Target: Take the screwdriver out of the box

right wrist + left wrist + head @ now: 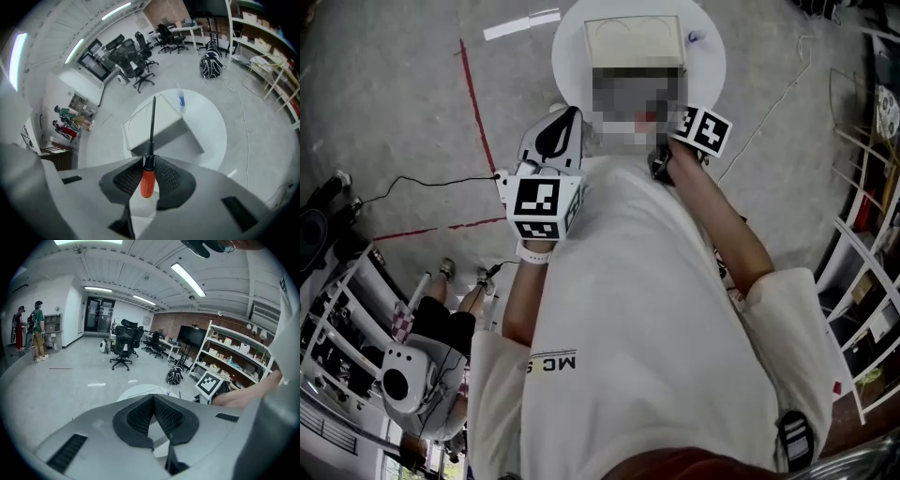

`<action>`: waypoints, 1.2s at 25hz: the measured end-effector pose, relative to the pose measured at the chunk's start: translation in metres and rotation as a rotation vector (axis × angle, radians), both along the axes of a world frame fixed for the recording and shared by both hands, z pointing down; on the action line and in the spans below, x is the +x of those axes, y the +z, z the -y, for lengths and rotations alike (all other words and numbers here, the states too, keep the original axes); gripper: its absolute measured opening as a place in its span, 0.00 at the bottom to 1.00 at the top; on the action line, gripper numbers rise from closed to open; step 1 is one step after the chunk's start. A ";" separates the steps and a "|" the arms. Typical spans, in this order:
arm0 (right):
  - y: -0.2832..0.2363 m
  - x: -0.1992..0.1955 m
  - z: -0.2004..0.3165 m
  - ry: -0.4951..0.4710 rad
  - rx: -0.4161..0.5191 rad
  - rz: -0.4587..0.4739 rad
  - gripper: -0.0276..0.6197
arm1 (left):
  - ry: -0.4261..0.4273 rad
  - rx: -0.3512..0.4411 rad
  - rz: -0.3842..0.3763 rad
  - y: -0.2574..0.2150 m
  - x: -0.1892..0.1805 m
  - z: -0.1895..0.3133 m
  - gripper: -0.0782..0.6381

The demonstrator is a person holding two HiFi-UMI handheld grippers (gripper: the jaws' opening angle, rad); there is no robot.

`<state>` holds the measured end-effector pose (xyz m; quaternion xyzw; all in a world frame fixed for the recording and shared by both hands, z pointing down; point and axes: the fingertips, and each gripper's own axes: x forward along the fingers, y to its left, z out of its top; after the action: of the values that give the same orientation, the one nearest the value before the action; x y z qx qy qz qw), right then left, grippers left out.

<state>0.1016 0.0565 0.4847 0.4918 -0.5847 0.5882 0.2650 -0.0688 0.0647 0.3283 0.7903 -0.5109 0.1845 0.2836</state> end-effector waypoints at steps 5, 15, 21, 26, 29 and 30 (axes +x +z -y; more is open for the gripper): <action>-0.049 0.003 0.017 -0.059 0.180 0.008 0.24 | -0.010 0.057 -0.025 -0.019 0.001 0.006 0.12; -0.159 0.014 0.046 -0.195 0.595 0.041 0.24 | -0.046 0.153 -0.040 -0.058 -0.001 0.014 0.12; -0.210 -0.001 0.042 -0.422 0.812 0.013 0.24 | -0.035 0.196 -0.038 -0.071 -0.008 0.015 0.12; -0.228 -0.001 0.037 -0.537 0.900 0.040 0.24 | -0.021 0.227 -0.048 -0.080 -0.002 0.018 0.12; -0.231 0.006 0.035 -0.546 0.910 0.041 0.24 | -0.006 0.236 -0.053 -0.083 0.007 0.018 0.12; -0.231 0.008 0.035 -0.549 0.913 0.036 0.24 | -0.003 0.239 -0.055 -0.084 0.009 0.019 0.12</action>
<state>0.1098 0.0217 0.2536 0.3757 -0.8928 0.1915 0.1581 -0.0595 0.0459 0.2440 0.8224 -0.5225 0.1000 0.2019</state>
